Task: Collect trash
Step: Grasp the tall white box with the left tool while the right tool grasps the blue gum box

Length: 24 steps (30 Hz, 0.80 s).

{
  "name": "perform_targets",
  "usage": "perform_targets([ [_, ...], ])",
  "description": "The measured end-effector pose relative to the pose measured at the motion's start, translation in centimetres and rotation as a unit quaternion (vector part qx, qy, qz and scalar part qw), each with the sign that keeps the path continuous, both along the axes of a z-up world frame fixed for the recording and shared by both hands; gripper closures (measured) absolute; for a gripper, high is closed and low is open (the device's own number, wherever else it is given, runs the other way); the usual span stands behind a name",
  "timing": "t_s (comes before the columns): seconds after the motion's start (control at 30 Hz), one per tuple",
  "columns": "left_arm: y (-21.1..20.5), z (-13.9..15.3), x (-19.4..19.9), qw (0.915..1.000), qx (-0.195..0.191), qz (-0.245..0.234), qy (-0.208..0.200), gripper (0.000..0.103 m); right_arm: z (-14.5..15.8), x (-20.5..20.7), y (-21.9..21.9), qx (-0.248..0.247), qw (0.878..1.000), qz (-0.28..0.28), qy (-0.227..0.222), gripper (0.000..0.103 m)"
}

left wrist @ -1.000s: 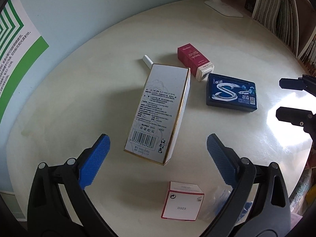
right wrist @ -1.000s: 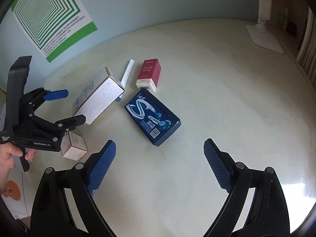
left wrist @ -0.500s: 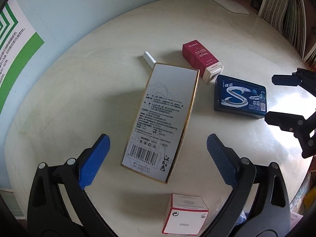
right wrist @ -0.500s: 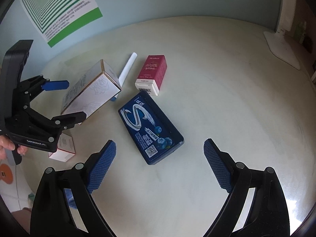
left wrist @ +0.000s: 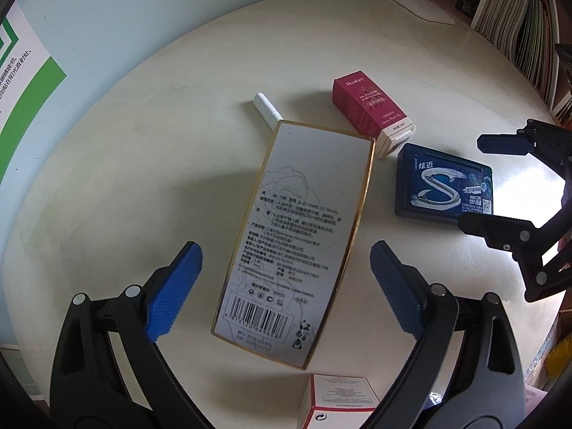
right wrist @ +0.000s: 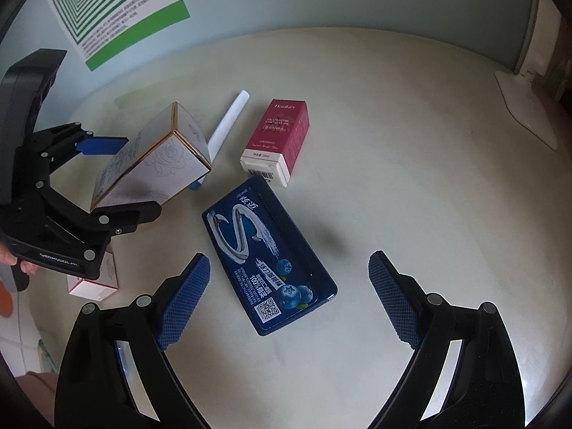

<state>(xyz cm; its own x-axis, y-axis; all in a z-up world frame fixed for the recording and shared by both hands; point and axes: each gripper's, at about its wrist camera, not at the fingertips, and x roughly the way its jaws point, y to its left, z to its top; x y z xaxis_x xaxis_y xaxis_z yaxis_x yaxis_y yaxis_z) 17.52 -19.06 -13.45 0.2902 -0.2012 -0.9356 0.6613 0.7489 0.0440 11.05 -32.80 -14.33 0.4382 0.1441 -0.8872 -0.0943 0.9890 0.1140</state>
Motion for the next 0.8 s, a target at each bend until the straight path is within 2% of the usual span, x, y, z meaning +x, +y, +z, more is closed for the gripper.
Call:
perform_targets([
  [0.17, -0.2, -0.4, 0.2, 1.0, 0.003, -0.002, 0.003, 0.02, -0.5, 0.5, 0.4, 0.001, 1.0, 0.005, 0.002, 0.014],
  [0.27, -0.2, -0.7, 0.5, 0.9999, 0.001, -0.001, 0.01, 0.03, -0.8, 0.5, 0.6, -0.007, 1.0, 0.009, 0.005, 0.015],
  [0.43, 0.0, -1.1, 1.2, 0.9998, -0.002, 0.002, 0.019, 0.046, -0.7, 0.8, 1.4, -0.023, 1.0, 0.021, 0.0, 0.041],
  [0.53, 0.0, -0.8, 0.9, 0.9998, -0.004, 0.005, 0.017, 0.056, -0.7, 0.9, 1.3, -0.02, 1.0, 0.017, 0.0, 0.045],
  [0.8, 0.3, -0.1, 0.4, 0.9999, -0.009, 0.006, 0.01, 0.056, 0.1, 0.1, 0.7, -0.004, 1.0, 0.0, -0.009, 0.047],
])
